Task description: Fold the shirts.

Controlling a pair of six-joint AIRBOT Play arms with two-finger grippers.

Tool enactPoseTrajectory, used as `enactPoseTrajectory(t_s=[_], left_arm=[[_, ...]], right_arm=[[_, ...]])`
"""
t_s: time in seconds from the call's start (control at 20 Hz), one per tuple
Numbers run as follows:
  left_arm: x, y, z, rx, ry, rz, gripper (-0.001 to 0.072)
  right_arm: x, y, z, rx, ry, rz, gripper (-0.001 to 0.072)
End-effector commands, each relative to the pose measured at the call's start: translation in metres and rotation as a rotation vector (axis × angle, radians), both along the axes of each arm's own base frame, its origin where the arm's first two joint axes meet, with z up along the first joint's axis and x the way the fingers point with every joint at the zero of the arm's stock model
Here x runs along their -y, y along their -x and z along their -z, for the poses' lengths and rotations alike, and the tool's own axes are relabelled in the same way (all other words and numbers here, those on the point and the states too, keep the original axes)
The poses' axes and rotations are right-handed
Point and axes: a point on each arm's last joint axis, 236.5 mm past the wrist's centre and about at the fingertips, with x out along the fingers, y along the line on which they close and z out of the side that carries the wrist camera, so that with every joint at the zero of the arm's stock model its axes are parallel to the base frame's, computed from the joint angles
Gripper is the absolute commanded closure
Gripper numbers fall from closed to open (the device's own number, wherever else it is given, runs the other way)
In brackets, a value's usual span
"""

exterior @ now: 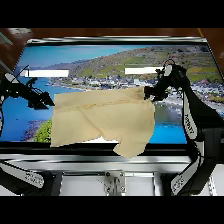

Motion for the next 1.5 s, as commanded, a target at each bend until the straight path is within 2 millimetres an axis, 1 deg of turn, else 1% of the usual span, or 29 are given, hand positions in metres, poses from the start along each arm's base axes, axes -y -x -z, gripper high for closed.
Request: enactPoseTrajectory(t_s=[0.0, 0.05, 0.15, 0.2, 0.25, 0.3, 0.35, 0.4, 0.45, 0.5, 0.6, 0.7, 0.75, 0.85, 1.0, 1.1, 1.3, 1.45], left_arm=[[-0.02, 0.021, -0.02, -0.046, -0.041, -0.016, 0.0208], [-0.031, 0.029, -0.031, -0.046, -0.06, -0.026, 0.0204], [-0.046, 0.049, -0.053, -0.056, -0.06, -0.054, 0.005], [-0.051, 0.061, -0.059, -0.059, -0.057, -0.07, 0.0049], [-0.053, 0.079, -0.059, -0.068, -0.049, -0.075, 0.0048], [-0.051, 0.103, -0.053, -0.082, -0.039, -0.084, 0.0049], [-0.048, 0.126, -0.042, -0.089, -0.03, -0.101, 0.0048], [-0.042, 0.149, -0.028, -0.081, -0.013, -0.127, 0.0048], [-0.033, 0.166, -0.015, -0.064, 0.015, -0.175, 0.0046], [-0.024, 0.177, -0.006, -0.04, 0.052, -0.217, 0.0043], [-0.01, 0.191, 0.008, -0.006, 0.11, -0.275, 0.0043], [-0.006, 0.202, 0.021, -0.037, 0.121, -0.286, 0.0043], [-0.003, 0.206, 0.026, -0.051, 0.129, -0.283, 0.0043], [0.002, 0.21, 0.037, -0.078, 0.148, -0.297, 0.0043], [0.013, 0.215, 0.051, -0.114, 0.192, -0.31, 0.0043], [0.02, 0.209, 0.056, -0.096, 0.227, -0.324, 0.0044], [0.02, 0.198, 0.063, -0.058, 0.212, -0.333, 0.0062], [0.033, 0.198, 0.065, -0.064, 0.211, -0.284, 0.0067]], right_arm=[[0.025, 0.013, -0.039, 0.015, 0.06, -0.079, 0.0142], [0.048, 0.021, -0.055, 0.015, 0.124, -0.071, 0.0142], [0.094, 0.042, -0.085, -0.012, 0.212, -0.035, 0.0142], [0.108, 0.056, -0.095, -0.028, 0.203, -0.026, 0.0143], [0.118, 0.072, -0.098, -0.048, 0.178, -0.016, 0.0143], [0.128, 0.089, -0.096, -0.062, 0.153, 0.018, 0.0143], [0.135, 0.105, -0.09, -0.064, 0.124, 0.06, 0.0142], [0.135, 0.119, -0.081, -0.05, 0.074, 0.107, 0.0142], [0.131, 0.128, -0.074, -0.021, 0.017, 0.152, 0.0142], [0.123, 0.132, -0.068, 0.023, -0.057, 0.196, 0.0142], [0.098, 0.13, -0.062, 0.112, -0.207, 0.241, 0.0142], [0.083, 0.133, -0.053, 0.111, -0.264, 0.26, 0.0142], [0.079, 0.136, -0.048, 0.102, -0.262, 0.25, 0.0142], [0.071, 0.14, -0.04, 0.091, -0.252, 0.223, 0.0142], [0.059, 0.143, -0.036, 0.08, -0.248, 0.18, 0.0142], [0.056, 0.143, -0.036, 0.079, -0.249, 0.169, 0.0143], [0.054, 0.146, -0.037, 0.064, -0.257, 0.18, 0.0143], [0.053, 0.148, -0.037, 0.049, -0.261, 0.188, 0.0143]])
